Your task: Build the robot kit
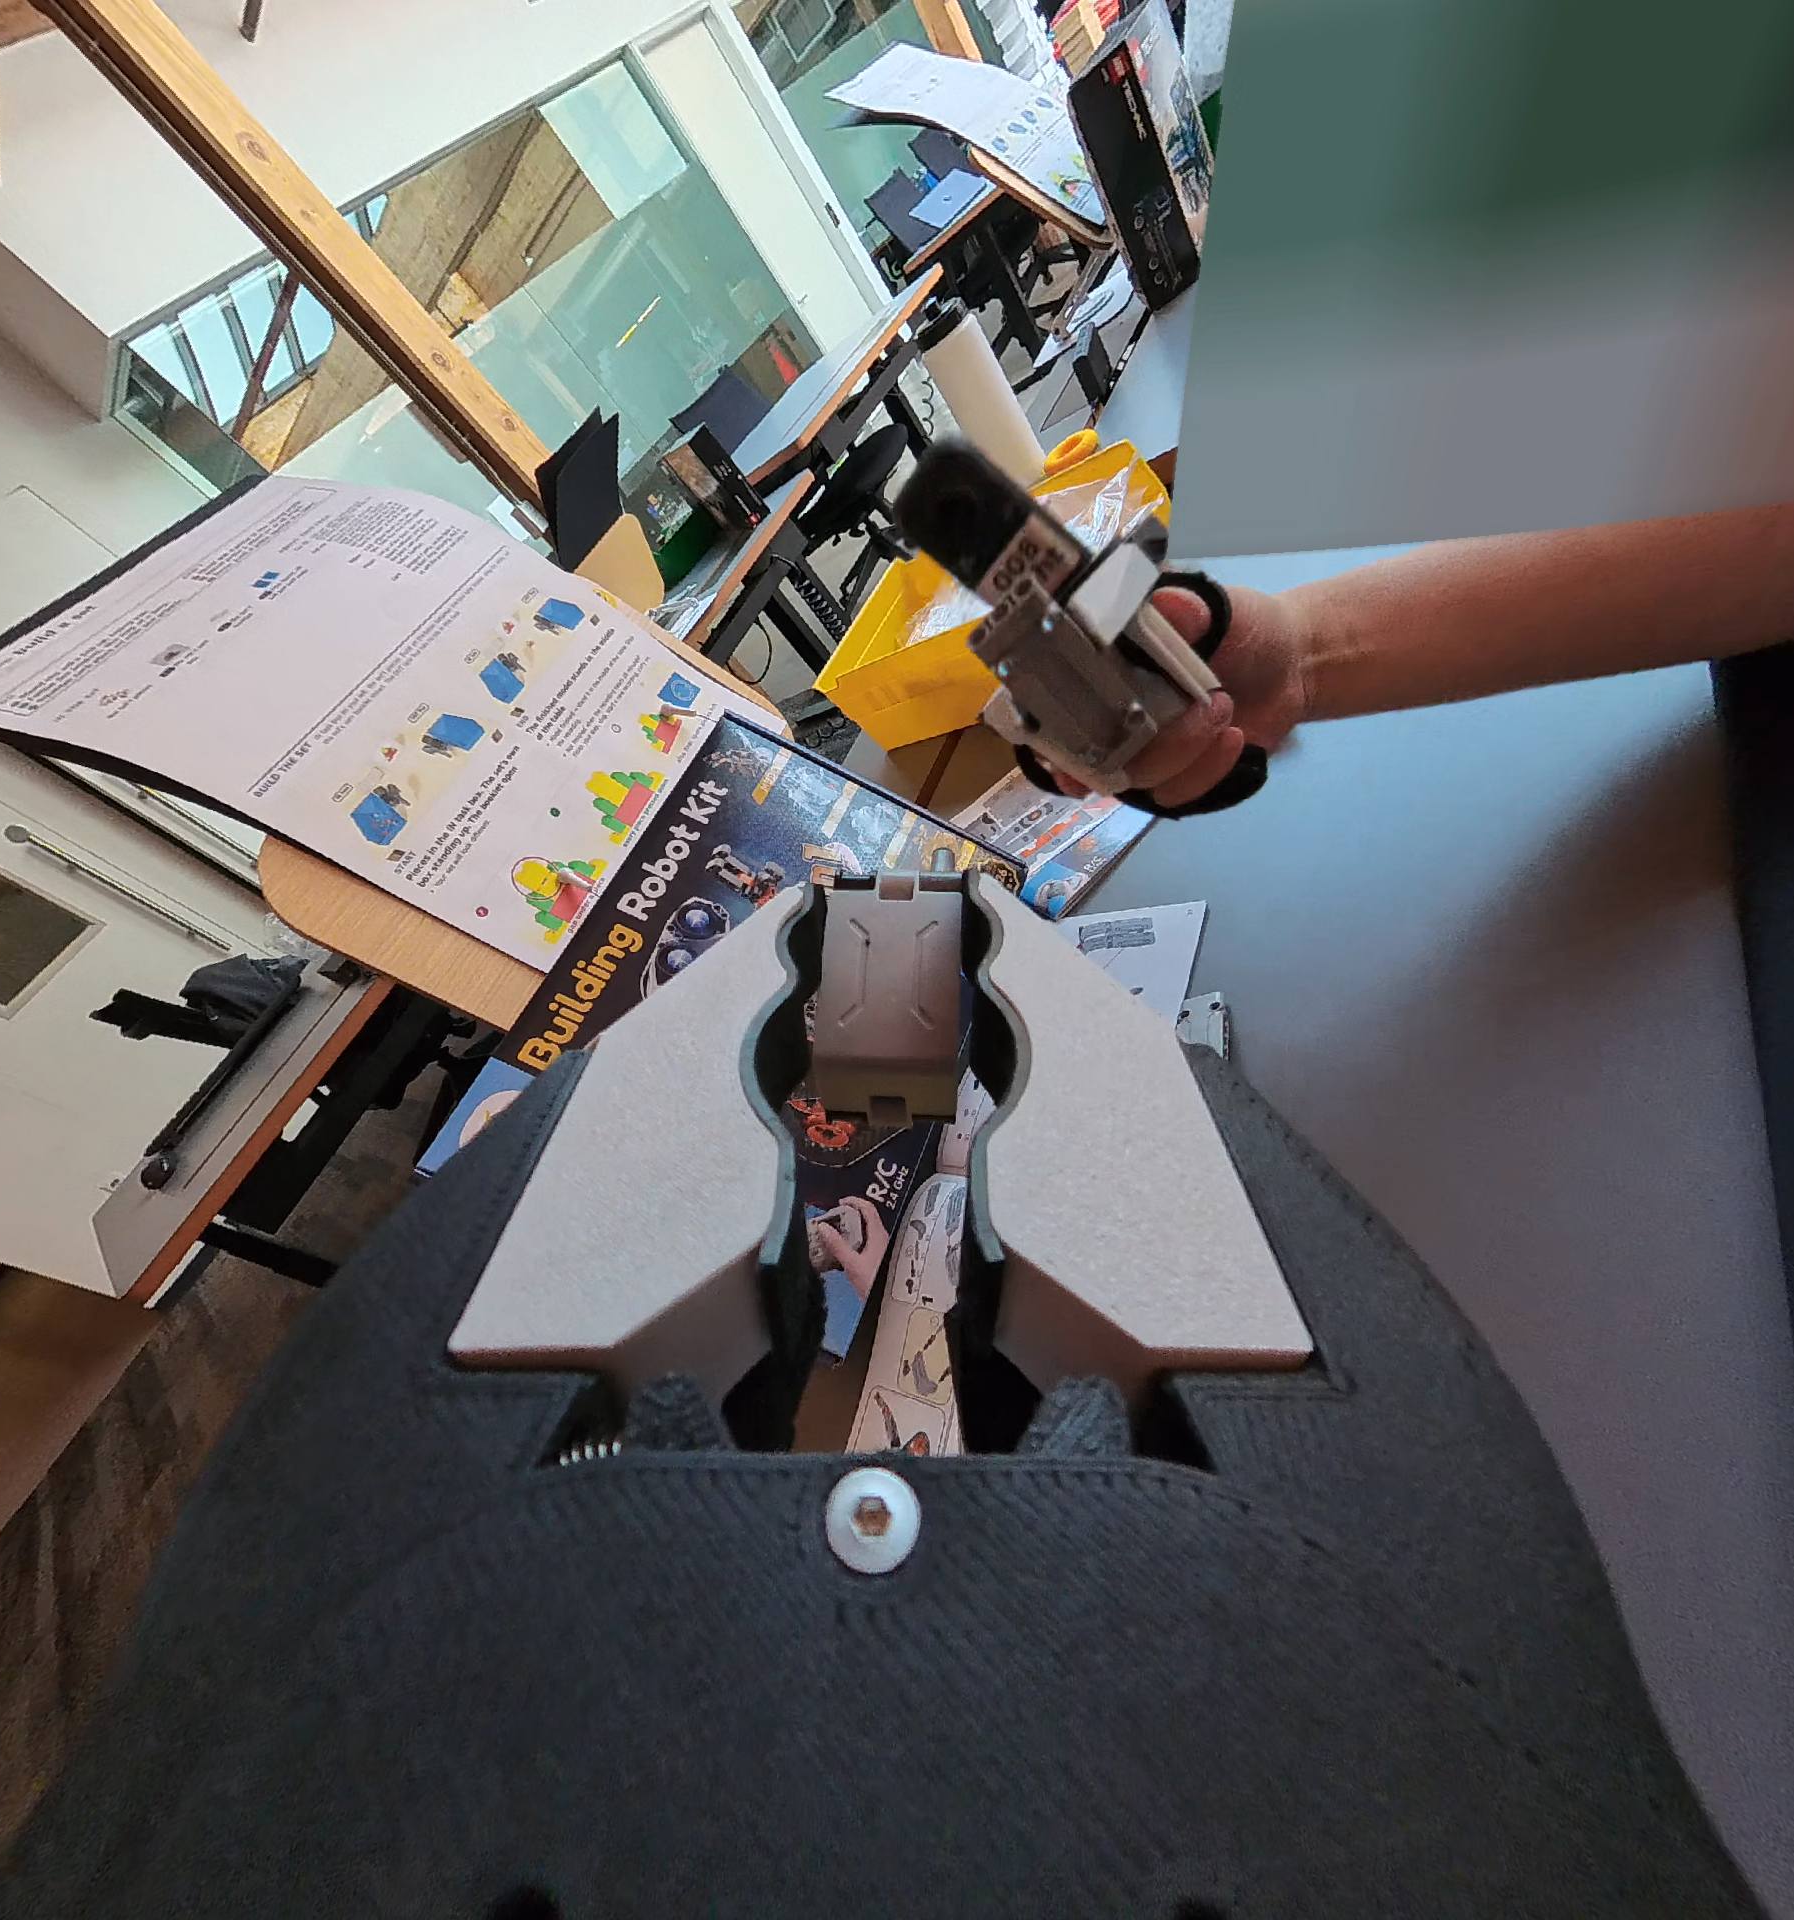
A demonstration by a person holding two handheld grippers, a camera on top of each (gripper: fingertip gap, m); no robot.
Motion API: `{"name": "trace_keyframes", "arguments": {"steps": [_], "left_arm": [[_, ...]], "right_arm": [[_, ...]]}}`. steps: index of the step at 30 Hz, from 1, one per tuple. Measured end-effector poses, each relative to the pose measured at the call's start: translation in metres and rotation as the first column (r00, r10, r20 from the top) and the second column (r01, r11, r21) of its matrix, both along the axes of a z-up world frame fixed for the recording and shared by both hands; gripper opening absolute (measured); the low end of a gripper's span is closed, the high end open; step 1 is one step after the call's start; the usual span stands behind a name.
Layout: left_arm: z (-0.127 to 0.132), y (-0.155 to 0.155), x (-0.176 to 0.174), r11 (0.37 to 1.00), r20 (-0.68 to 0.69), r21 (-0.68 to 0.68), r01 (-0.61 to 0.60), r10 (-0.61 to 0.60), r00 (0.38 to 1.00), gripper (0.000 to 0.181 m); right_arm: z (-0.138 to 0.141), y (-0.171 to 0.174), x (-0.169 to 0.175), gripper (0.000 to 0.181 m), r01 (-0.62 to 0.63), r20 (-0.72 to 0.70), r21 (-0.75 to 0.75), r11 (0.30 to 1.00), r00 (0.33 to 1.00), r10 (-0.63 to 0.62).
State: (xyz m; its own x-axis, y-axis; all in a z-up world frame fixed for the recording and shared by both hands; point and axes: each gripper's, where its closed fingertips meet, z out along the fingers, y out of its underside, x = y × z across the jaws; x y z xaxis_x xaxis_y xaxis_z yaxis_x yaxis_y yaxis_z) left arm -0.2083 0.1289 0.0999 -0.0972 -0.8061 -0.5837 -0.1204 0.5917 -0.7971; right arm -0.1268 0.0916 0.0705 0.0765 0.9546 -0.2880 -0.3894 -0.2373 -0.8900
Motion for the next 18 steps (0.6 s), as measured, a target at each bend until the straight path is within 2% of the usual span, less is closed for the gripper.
{"name": "trace_keyframes", "arguments": {"steps": [2, 4, 5, 7, 9, 10, 11, 14, 18], "left_arm": [[0.0, 0.0, 0.0, 1.0, 0.002, 0.001, 0.0, 0.0, 1.0, 0.025], [0.0, 0.0, -0.001, 1.0, 0.001, 0.0, -0.002, 0.002, 1.0, 0.025], [0.0, 0.001, -0.001, 1.0, 0.001, 0.001, -0.003, 0.003, 1.0, 0.025], [0.0, 0.001, -0.001, 1.0, -0.001, 0.0, -0.005, 0.005, 1.0, 0.025], [-0.001, 0.001, -0.001, 1.0, -0.005, -0.001, -0.007, 0.007, 1.0, 0.025], [-0.002, 0.002, 0.0, 1.0, -0.008, -0.001, -0.009, 0.009, 1.0, 0.025], [-0.003, 0.002, 0.0, 1.0, -0.012, 0.0, -0.011, 0.011, 1.0, 0.025], [-0.004, 0.0, 0.0, 1.0, -0.018, 0.006, -0.014, 0.014, 1.0, 0.025], [-0.003, -0.002, -0.001, 1.0, -0.015, 0.01, -0.015, 0.015, 1.0, 0.025]], "right_arm": [[-0.007, 0.009, -0.006, 0.023, 0.173, 0.209, 0.096, 0.98, 0.959, -0.189], [-0.017, 0.013, -0.01, 0.024, 0.286, 0.428, 0.312, 0.906, 0.809, -0.403], [-0.023, 0.012, -0.015, 0.024, 0.277, 0.508, 0.448, 0.85, 0.703, -0.497], [-0.039, 0.011, -0.021, 0.024, 0.158, 0.597, 0.683, 0.714, 0.442, -0.669], [-0.054, 0.015, -0.021, 0.024, 0.008, 0.6, 0.79, 0.613, 0.195, -0.776], [-0.062, 0.016, -0.023, 0.024, -0.044, 0.605, 0.795, 0.605, 0.121, -0.787], [-0.068, 0.016, -0.026, 0.024, -0.073, 0.618, 0.787, 0.613, 0.09, -0.781], [-0.078, 0.015, -0.035, 0.024, -0.096, 0.643, 0.766, 0.636, 0.085, -0.761], [-0.084, 0.019, -0.027, 0.024, -0.102, 0.646, 0.762, 0.64, 0.035, -0.763]]}}
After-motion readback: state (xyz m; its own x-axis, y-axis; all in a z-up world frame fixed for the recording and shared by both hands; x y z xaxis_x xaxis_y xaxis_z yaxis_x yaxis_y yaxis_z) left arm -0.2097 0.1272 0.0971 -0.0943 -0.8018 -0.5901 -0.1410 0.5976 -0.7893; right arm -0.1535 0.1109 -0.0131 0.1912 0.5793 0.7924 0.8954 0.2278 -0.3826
